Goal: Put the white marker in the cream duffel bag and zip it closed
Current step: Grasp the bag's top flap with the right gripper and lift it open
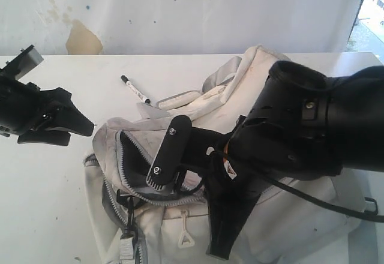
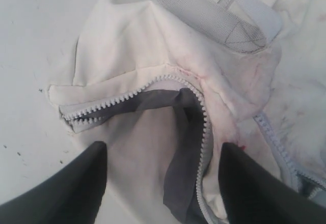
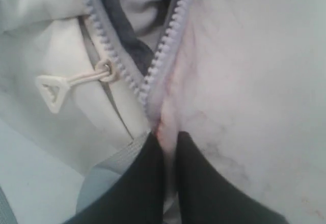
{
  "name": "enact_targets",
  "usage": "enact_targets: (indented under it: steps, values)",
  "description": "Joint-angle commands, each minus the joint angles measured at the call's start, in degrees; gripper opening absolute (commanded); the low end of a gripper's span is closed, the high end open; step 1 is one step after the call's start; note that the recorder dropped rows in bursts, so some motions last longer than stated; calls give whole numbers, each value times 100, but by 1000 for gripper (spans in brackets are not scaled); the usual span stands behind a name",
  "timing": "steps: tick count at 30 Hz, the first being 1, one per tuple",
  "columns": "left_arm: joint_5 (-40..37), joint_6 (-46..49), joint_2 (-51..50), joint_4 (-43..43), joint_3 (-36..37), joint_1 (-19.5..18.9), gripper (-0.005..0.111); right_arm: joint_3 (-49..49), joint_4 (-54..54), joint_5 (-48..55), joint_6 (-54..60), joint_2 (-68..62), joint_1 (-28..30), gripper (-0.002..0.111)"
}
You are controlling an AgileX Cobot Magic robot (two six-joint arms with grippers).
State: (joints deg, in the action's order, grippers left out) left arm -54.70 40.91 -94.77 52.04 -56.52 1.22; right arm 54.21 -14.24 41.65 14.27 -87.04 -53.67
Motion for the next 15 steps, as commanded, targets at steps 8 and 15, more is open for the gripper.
enact_targets:
  steps: [8,15]
  values:
    - [169,-47,79,-280,-29,-6,67,862,-2909,66,-2301,89,1,0]
    - [1366,-870,79,-261,-29,-6,67,1044,-4477,-620,-2868,56,911,0]
